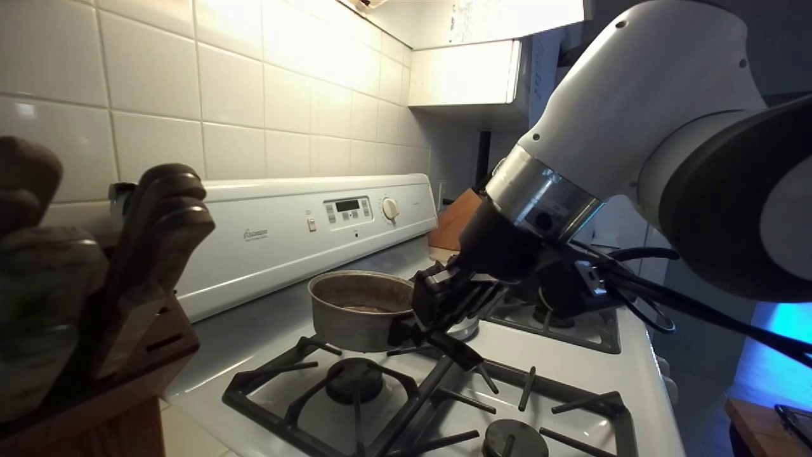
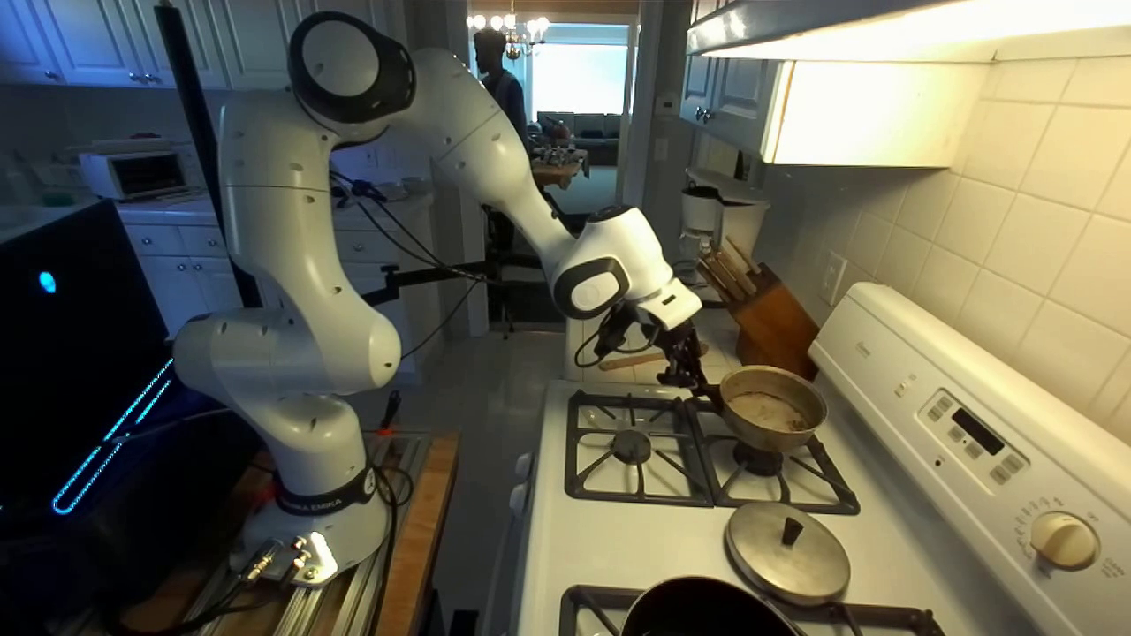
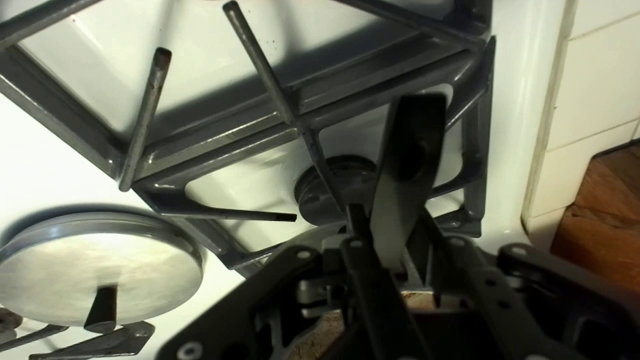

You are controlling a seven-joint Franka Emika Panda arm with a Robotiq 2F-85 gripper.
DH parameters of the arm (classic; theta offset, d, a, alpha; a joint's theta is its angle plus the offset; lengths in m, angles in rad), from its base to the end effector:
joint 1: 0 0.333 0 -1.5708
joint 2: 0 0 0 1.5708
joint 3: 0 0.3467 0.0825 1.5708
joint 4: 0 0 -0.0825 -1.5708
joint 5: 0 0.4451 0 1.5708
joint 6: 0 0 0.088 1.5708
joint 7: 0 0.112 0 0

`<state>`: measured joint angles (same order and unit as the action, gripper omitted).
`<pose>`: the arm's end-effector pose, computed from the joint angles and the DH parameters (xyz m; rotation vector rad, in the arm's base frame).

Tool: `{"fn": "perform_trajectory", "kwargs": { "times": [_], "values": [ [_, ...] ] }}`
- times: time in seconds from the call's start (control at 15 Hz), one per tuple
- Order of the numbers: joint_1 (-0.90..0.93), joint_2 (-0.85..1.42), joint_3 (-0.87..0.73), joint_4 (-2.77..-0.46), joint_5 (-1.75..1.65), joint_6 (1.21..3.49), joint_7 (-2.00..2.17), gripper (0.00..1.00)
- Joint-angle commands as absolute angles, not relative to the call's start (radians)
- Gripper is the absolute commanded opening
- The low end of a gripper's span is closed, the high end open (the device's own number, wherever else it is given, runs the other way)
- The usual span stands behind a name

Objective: Put the left pot centrally

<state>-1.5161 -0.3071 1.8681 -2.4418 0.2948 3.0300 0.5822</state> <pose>0.5382 0.1715 0.3016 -2.8802 0.6231 -0.8337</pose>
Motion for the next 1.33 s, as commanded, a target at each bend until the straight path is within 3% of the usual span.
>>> {"fn": "perform_trajectory", "kwargs": {
  "times": [0.0,1.27],
  "values": [
    [-1.556,-0.293,1.911,-2.460,0.298,3.061,0.567,0.06],
    [-1.768,-0.320,2.148,-2.451,0.298,3.149,0.568,0.06]
  ]
}}
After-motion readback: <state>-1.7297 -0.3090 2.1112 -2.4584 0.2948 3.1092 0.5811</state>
